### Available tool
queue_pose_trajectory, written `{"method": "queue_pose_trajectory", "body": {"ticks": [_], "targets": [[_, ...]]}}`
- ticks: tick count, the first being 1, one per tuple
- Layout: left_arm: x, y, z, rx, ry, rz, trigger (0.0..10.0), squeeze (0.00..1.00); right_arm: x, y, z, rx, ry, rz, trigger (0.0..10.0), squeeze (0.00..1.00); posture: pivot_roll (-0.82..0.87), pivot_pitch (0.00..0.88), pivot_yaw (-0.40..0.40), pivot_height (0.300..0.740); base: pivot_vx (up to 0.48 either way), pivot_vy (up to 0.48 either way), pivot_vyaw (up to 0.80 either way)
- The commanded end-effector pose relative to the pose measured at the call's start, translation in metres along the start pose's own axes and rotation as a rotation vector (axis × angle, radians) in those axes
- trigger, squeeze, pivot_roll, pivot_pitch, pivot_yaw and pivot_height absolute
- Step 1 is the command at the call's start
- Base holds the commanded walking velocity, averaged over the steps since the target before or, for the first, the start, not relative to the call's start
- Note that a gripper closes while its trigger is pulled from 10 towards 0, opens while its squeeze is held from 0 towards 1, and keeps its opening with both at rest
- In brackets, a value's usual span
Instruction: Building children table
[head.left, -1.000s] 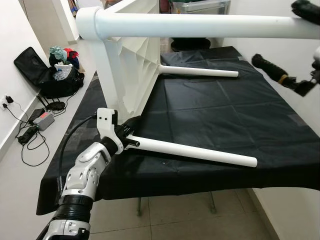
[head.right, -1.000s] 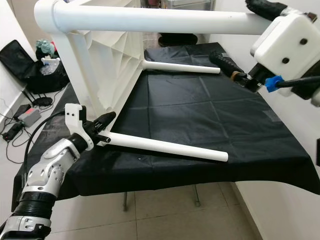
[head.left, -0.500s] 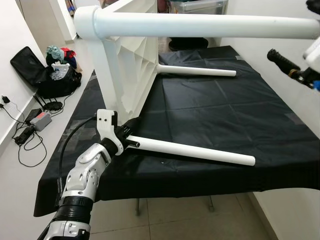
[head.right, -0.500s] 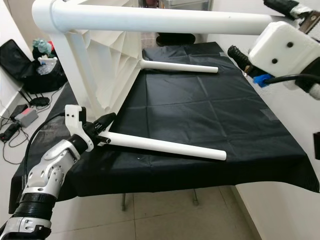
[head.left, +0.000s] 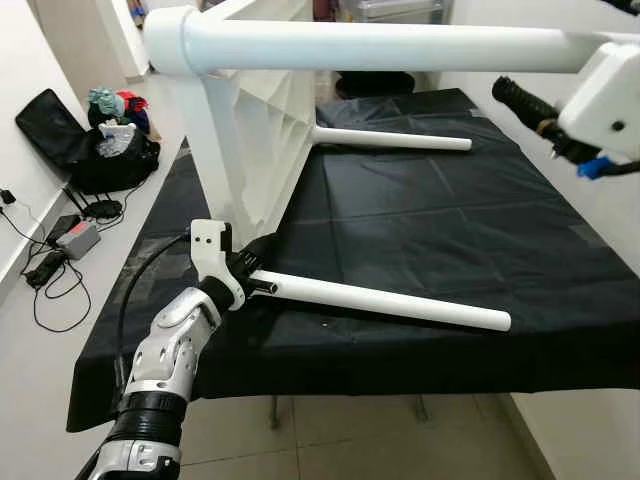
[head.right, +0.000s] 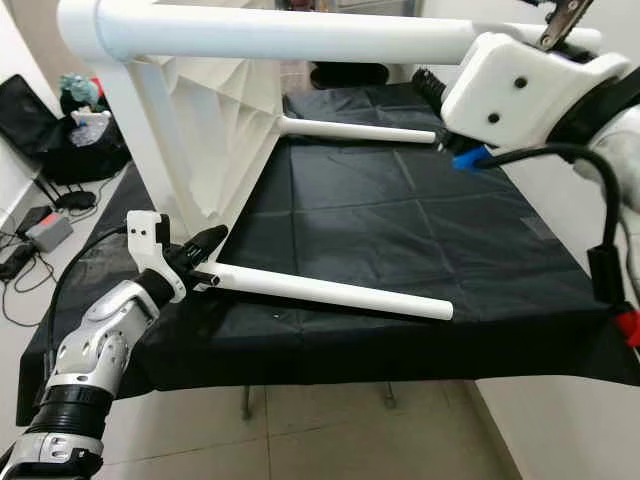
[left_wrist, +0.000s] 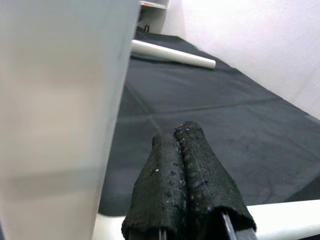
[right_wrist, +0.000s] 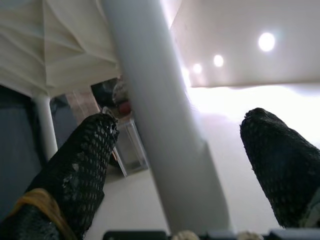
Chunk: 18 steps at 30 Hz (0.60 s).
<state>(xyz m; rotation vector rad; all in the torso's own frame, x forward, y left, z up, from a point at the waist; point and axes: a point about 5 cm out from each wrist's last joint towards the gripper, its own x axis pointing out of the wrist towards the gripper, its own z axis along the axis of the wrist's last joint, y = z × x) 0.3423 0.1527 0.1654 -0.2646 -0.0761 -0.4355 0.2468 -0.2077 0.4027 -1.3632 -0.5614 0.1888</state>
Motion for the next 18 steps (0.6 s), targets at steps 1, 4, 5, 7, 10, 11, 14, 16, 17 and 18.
{"method": "queue_pose_trajectory", "body": {"ticks": [1, 4, 5, 7, 10, 11, 14, 16, 17, 18], "targets": [[-0.003, 0.004, -0.006, -0.001, 0.014, 0.025, 10.0, 0.00, 0.000, 0.005, 0.001, -0.034, 0.022, 0.010, 10.0, 0.00, -0.25, 0.082, 0.036, 0.740, 0.000, 0.000, 0.00], [-0.002, 0.003, -0.007, -0.003, 0.011, 0.029, 10.0, 0.00, 0.002, 0.007, -0.005, -0.051, 0.077, -0.015, 10.0, 0.00, -0.25, 0.081, 0.029, 0.740, 0.000, 0.000, 0.00], [-0.002, 0.002, -0.006, -0.003, 0.009, 0.029, 10.0, 0.00, 0.003, 0.006, -0.007, -0.054, 0.088, -0.022, 10.0, 0.00, -0.25, 0.081, 0.029, 0.740, 0.000, 0.000, 0.00], [-0.002, 0.003, -0.005, -0.004, 0.004, 0.032, 10.0, 0.00, 0.004, 0.004, -0.009, -0.061, 0.102, -0.030, 10.0, 0.00, -0.25, 0.081, 0.029, 0.740, 0.000, 0.000, 0.00], [-0.002, 0.004, -0.005, -0.006, 0.000, 0.039, 10.0, 0.00, 0.005, 0.004, -0.012, -0.060, 0.119, -0.030, 7.4, 0.00, -0.25, 0.081, 0.025, 0.740, 0.000, 0.000, 0.00], [-0.002, 0.004, -0.005, -0.006, 0.000, 0.039, 10.0, 0.00, 0.005, 0.004, -0.012, -0.060, 0.119, -0.030, 7.4, 0.00, -0.25, 0.081, 0.025, 0.740, 0.000, 0.000, 0.00], [-0.003, 0.007, -0.004, -0.008, -0.004, 0.050, 10.0, 0.00, 0.004, 0.001, -0.015, -0.062, 0.142, -0.043, 0.0, 0.00, -0.25, 0.085, 0.025, 0.740, 0.000, 0.000, 0.00], [-0.003, 0.007, -0.004, -0.008, -0.004, 0.050, 10.0, 0.00, 0.004, 0.001, -0.015, -0.062, 0.142, -0.043, 0.0, 0.00, -0.25, 0.085, 0.025, 0.740, 0.000, 0.000, 0.00], [-0.003, 0.009, -0.004, -0.007, -0.004, 0.059, 10.0, 0.00, 0.003, 0.000, -0.015, -0.063, 0.149, -0.049, 0.0, 0.00, -0.25, 0.086, 0.025, 0.740, 0.000, 0.000, 0.00], [-0.003, 0.009, -0.004, -0.007, -0.004, 0.059, 10.0, 0.00, 0.003, 0.000, -0.015, -0.063, 0.149, -0.049, 0.0, 0.00, -0.25, 0.086, 0.025, 0.740, 0.000, 0.000, 0.00]]}}
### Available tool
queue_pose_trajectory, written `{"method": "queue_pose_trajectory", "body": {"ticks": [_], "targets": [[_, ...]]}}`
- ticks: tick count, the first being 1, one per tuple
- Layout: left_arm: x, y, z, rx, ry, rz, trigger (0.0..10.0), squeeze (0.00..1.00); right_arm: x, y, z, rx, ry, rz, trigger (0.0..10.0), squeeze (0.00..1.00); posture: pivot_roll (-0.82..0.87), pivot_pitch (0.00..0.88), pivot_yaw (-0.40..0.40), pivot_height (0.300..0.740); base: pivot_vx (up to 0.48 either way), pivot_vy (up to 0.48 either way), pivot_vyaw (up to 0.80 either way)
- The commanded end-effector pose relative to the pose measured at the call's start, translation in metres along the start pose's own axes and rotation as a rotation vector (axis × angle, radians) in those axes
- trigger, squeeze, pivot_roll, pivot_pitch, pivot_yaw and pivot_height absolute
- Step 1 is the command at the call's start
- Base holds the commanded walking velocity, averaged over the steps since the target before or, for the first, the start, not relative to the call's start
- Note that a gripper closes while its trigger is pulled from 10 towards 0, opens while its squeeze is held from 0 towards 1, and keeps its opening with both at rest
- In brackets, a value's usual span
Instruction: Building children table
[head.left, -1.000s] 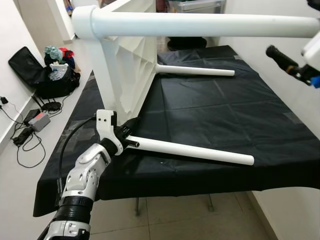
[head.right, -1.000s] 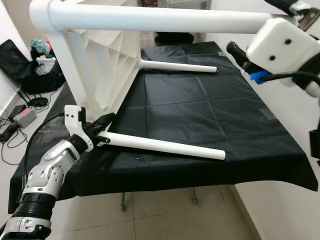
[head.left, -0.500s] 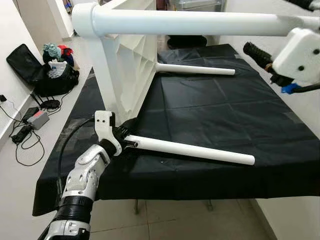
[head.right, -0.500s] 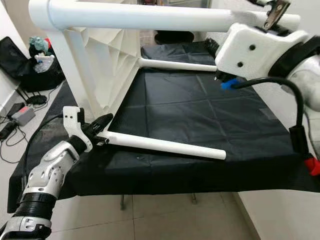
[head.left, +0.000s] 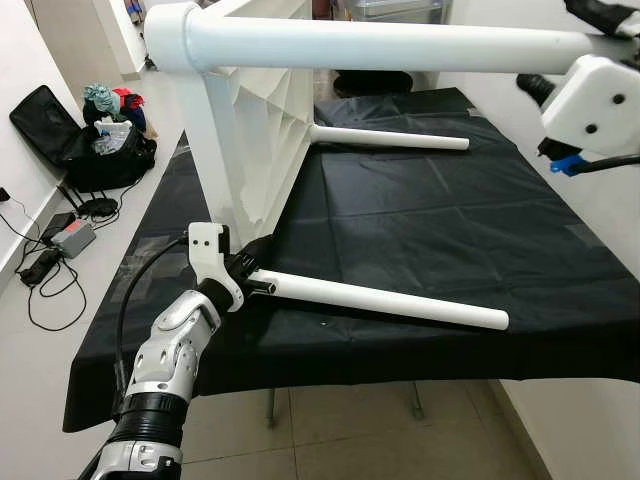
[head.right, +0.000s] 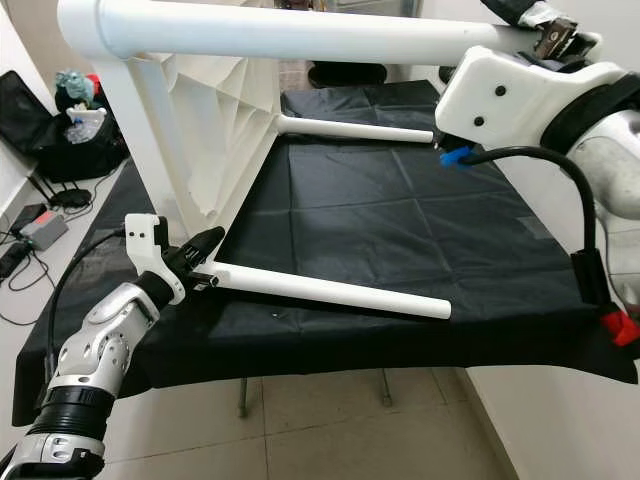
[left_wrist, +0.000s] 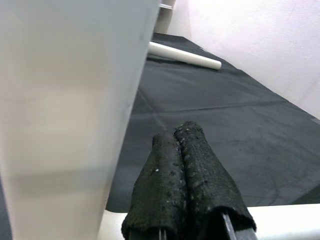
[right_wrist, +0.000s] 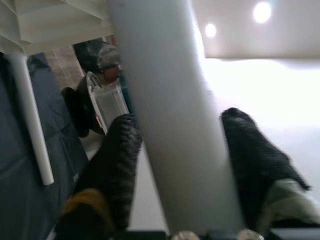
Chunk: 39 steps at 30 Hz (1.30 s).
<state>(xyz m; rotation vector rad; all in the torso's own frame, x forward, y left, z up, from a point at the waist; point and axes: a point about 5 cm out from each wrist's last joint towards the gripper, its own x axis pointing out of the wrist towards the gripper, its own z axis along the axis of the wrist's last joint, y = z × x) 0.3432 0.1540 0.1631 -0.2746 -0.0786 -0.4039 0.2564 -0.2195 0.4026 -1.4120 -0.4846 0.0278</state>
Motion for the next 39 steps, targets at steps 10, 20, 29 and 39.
{"method": "queue_pose_trajectory", "body": {"ticks": [10, 20, 29, 39], "targets": [[-0.002, 0.022, -0.005, -0.088, 0.008, 0.100, 10.0, 0.00, 0.002, 0.001, 0.001, 0.030, 0.013, -0.022, 0.0, 0.00, -0.25, 0.088, 0.025, 0.740, 0.000, 0.000, 0.00], [0.007, 0.047, 0.002, -0.044, 0.026, 0.258, 10.0, 0.00, 0.003, 0.001, 0.001, 0.105, 0.019, -0.045, 0.0, 0.00, -0.26, 0.097, 0.022, 0.740, 0.000, 0.000, 0.00], [-0.020, 0.097, 0.131, 0.418, -0.324, 0.538, 10.0, 0.00, -0.009, 0.016, -0.044, 0.373, 0.229, -0.107, 0.0, 0.00, -0.23, 0.097, 0.025, 0.740, 0.000, 0.000, 0.00], [-0.018, 0.058, 0.197, 0.708, -0.533, 0.443, 10.0, 0.00, -0.008, 0.087, -0.059, 0.701, 0.354, -0.049, 0.0, 0.00, -0.19, 0.092, 0.022, 0.740, 0.000, 0.000, 0.00]]}}
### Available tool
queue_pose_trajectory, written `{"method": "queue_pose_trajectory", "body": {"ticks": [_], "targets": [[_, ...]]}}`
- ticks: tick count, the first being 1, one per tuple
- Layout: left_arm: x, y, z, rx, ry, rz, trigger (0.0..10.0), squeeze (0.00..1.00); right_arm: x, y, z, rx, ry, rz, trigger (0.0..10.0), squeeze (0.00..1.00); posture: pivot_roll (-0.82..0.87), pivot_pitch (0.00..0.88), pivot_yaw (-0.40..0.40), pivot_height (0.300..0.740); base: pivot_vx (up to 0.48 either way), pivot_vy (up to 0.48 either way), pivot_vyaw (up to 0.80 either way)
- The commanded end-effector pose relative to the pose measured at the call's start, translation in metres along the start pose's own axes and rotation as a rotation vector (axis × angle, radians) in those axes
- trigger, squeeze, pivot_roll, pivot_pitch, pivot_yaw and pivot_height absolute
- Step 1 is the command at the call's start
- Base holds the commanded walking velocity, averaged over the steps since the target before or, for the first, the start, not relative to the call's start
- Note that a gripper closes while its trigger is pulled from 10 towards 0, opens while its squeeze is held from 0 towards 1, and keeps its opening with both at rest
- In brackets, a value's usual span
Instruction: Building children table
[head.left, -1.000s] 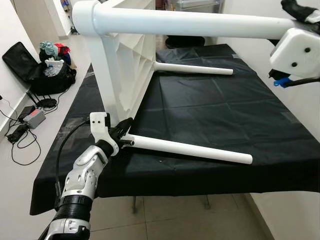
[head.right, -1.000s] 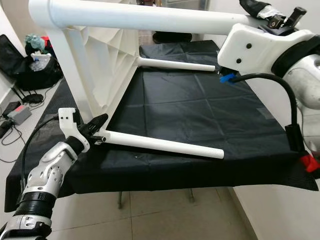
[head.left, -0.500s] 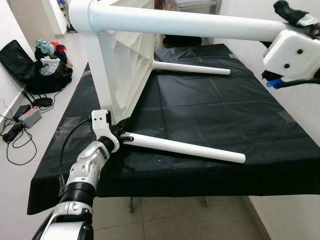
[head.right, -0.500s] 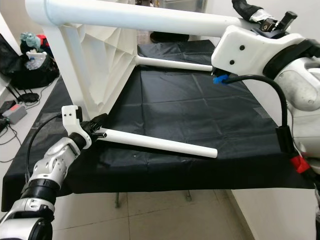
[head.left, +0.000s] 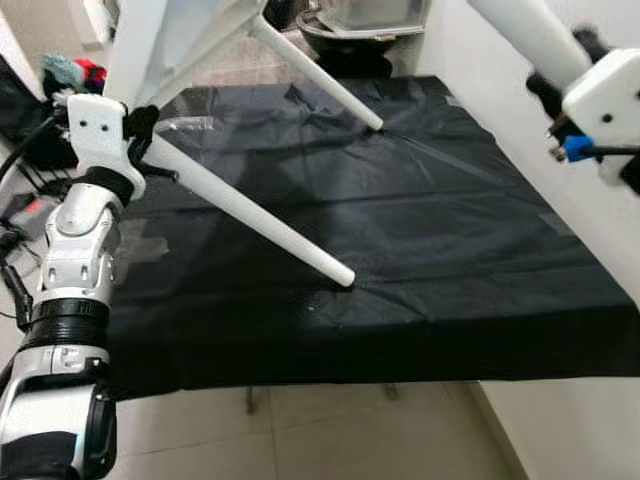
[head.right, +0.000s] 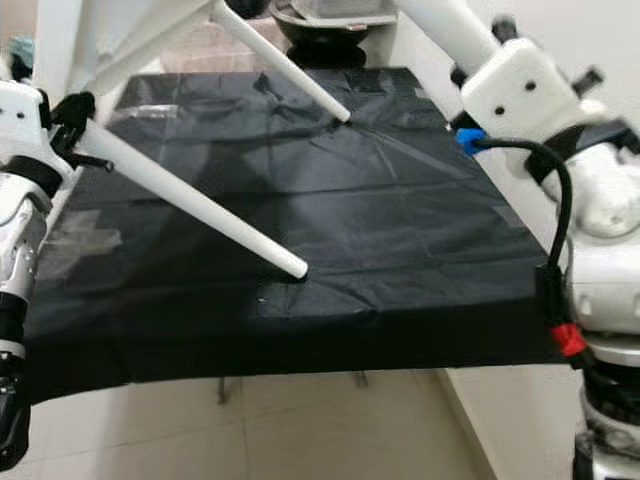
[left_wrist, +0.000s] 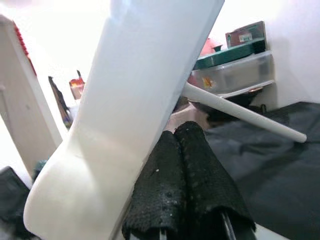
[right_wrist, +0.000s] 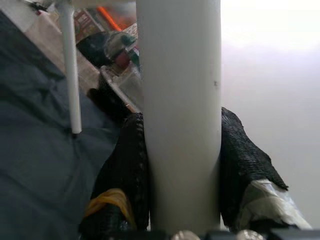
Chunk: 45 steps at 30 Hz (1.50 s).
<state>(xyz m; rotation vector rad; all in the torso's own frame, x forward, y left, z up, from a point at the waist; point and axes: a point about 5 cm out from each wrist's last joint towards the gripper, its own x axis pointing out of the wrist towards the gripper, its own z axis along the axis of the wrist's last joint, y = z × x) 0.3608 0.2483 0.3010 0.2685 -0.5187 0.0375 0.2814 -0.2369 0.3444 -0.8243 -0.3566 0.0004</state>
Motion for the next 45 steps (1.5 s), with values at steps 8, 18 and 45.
{"method": "queue_pose_trajectory", "body": {"ticks": [8, 18, 45], "targets": [[0.006, 0.004, 0.050, 0.145, -0.197, 0.019, 10.0, 0.00, 0.005, 0.102, -0.066, 0.384, 0.318, 0.170, 0.0, 0.00, -0.15, 0.093, 0.030, 0.740, 0.000, 0.000, 0.00], [0.000, -0.010, 0.049, 0.147, -0.178, -0.043, 10.0, 0.00, 0.026, 0.179, -0.045, 0.698, 0.363, 0.303, 0.0, 0.00, -0.11, 0.105, 0.040, 0.740, 0.000, 0.000, 0.00], [-0.037, -0.079, 0.008, -0.027, -0.010, -0.201, 10.0, 0.00, -0.003, 0.166, -0.032, 0.921, 0.102, 0.382, 10.0, 1.00, -0.14, 0.091, 0.030, 0.740, 0.000, 0.000, 0.00]]}}
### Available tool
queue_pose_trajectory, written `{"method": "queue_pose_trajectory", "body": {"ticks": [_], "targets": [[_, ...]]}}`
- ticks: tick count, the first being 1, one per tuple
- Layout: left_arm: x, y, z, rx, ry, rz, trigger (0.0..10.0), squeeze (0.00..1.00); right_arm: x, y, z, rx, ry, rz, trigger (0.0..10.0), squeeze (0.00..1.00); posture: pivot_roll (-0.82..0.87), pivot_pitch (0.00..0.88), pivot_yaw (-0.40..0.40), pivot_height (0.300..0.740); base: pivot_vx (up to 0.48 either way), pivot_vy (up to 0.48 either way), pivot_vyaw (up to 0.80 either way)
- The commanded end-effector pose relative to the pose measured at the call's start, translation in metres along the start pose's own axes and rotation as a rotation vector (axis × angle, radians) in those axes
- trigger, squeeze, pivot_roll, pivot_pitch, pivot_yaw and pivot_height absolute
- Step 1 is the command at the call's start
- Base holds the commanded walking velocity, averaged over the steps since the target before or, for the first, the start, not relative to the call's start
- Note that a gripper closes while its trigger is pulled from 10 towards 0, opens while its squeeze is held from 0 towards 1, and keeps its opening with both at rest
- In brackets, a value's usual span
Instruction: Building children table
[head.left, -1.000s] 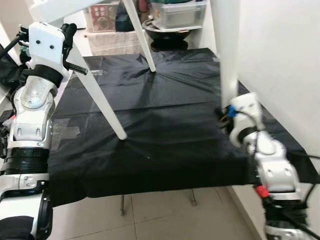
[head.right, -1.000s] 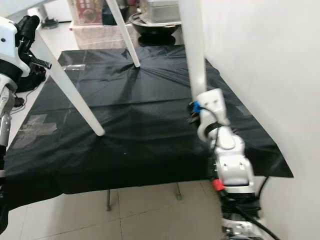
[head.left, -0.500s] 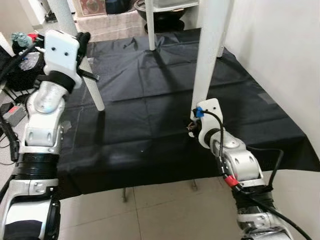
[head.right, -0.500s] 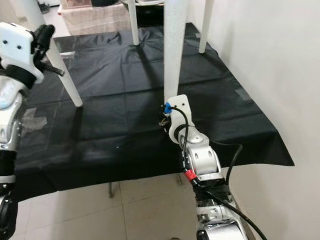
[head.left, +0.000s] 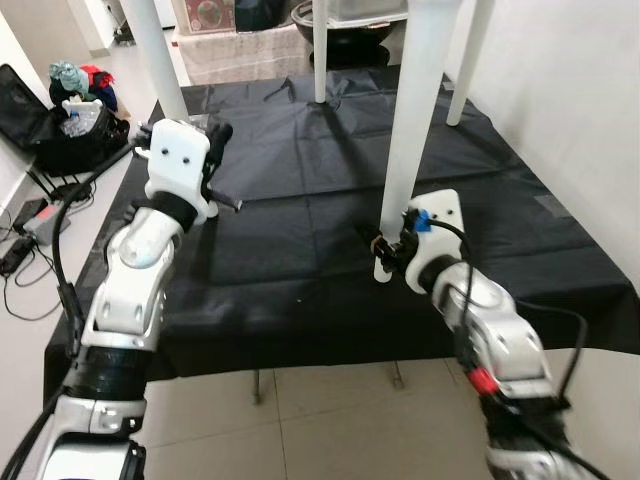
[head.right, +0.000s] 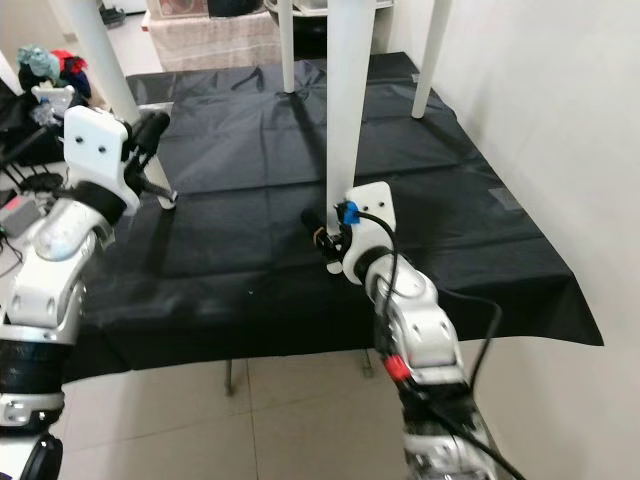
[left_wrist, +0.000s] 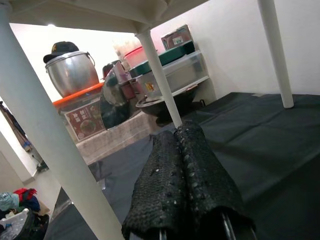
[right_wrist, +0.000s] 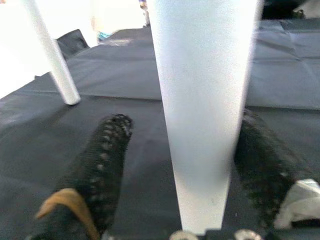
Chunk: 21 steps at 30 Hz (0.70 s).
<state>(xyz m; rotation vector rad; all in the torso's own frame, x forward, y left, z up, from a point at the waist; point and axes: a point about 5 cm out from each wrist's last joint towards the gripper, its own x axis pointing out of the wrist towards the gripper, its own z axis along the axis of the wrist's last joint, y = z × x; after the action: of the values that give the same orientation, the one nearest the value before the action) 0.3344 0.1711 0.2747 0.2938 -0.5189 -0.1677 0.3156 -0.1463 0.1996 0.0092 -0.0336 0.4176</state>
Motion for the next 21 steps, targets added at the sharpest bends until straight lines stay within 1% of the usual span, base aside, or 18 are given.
{"method": "queue_pose_trajectory", "body": {"ticks": [1, 3, 4, 6, 7, 9, 10, 11, 12, 14, 15, 16, 17, 20, 21], "targets": [[-0.006, -0.002, -0.005, -0.004, 0.026, -0.002, 10.0, 0.00, -0.011, -0.002, 0.005, 0.026, -0.048, 0.035, 10.0, 1.00, -0.14, 0.088, 0.030, 0.740, 0.000, 0.000, 0.00], [-0.011, -0.005, -0.008, -0.003, 0.041, -0.006, 10.0, 0.00, -0.024, -0.011, 0.003, 0.046, -0.059, 0.028, 10.0, 1.00, -0.14, 0.084, 0.031, 0.740, 0.000, 0.000, 0.00], [-0.011, -0.005, -0.008, -0.003, 0.041, -0.006, 10.0, 0.00, -0.024, -0.011, 0.003, 0.046, -0.059, 0.028, 10.0, 1.00, -0.14, 0.084, 0.031, 0.740, 0.000, 0.000, 0.00], [-0.014, -0.007, -0.011, -0.004, 0.055, -0.010, 10.0, 0.00, -0.033, -0.016, 0.001, 0.036, -0.062, 0.024, 10.0, 1.00, -0.15, 0.074, 0.032, 0.740, 0.000, 0.000, 0.00], [-0.014, -0.007, -0.011, -0.004, 0.055, -0.010, 10.0, 0.00, -0.033, -0.016, 0.001, 0.036, -0.062, 0.024, 10.0, 1.00, -0.15, 0.074, 0.032, 0.740, 0.000, 0.000, 0.00], [-0.020, -0.012, -0.013, -0.028, 0.072, -0.010, 10.0, 0.00, -0.043, -0.018, -0.002, 0.042, -0.075, 0.031, 10.0, 1.00, -0.15, 0.064, 0.035, 0.740, 0.000, 0.000, 0.00], [-0.022, -0.013, -0.013, -0.035, 0.075, -0.009, 10.0, 0.00, -0.045, -0.018, -0.002, 0.045, -0.079, 0.033, 10.0, 1.00, -0.15, 0.064, 0.035, 0.740, 0.000, 0.000, 0.00], [-0.022, -0.013, -0.013, -0.035, 0.075, -0.009, 10.0, 0.00, -0.045, -0.018, -0.002, 0.045, -0.079, 0.033, 10.0, 1.00, -0.15, 0.064, 0.035, 0.740, 0.000, 0.000, 0.00], [-0.029, -0.018, -0.019, -0.037, 0.103, -0.018, 10.0, 0.00, -0.048, -0.015, -0.008, 0.087, -0.084, 0.029, 10.0, 1.00, -0.15, 0.047, 0.038, 0.740, 0.000, 0.000, 0.00], [-0.042, -0.027, -0.028, -0.035, 0.152, -0.039, 10.0, 0.00, -0.051, -0.010, -0.017, 0.117, -0.084, 0.012, 10.0, 1.00, -0.15, 0.036, 0.036, 0.740, 0.000, 0.000, 0.00], [-0.045, -0.029, -0.030, -0.035, 0.164, -0.044, 10.0, 0.00, -0.051, -0.008, -0.019, 0.122, -0.084, 0.009, 10.0, 1.00, -0.15, 0.036, 0.036, 0.740, 0.000, 0.000, 0.00], [-0.045, -0.029, -0.030, -0.035, 0.164, -0.044, 10.0, 0.00, -0.051, -0.008, -0.019, 0.122, -0.084, 0.009, 10.0, 1.00, -0.15, 0.036, 0.036, 0.740, 0.000, 0.000, 0.00], [-0.047, -0.030, -0.031, -0.046, 0.173, -0.042, 10.0, 0.00, -0.052, -0.007, -0.020, 0.123, -0.084, 0.009, 10.0, 0.94, -0.15, 0.036, 0.036, 0.740, 0.000, 0.000, 0.00], [-0.049, -0.031, -0.032, -0.059, 0.182, -0.038, 10.0, 0.00, -0.053, -0.006, -0.021, 0.130, -0.084, 0.014, 10.0, 0.94, -0.15, 0.032, 0.035, 0.740, 0.000, 0.000, 0.00], [-0.062, -0.036, -0.041, -0.057, 0.226, -0.050, 10.0, 0.00, -0.052, 0.000, -0.027, 0.172, -0.088, 0.002, 10.0, 0.00, -0.13, 0.009, 0.027, 0.740, 0.000, 0.000, 0.00]]}}
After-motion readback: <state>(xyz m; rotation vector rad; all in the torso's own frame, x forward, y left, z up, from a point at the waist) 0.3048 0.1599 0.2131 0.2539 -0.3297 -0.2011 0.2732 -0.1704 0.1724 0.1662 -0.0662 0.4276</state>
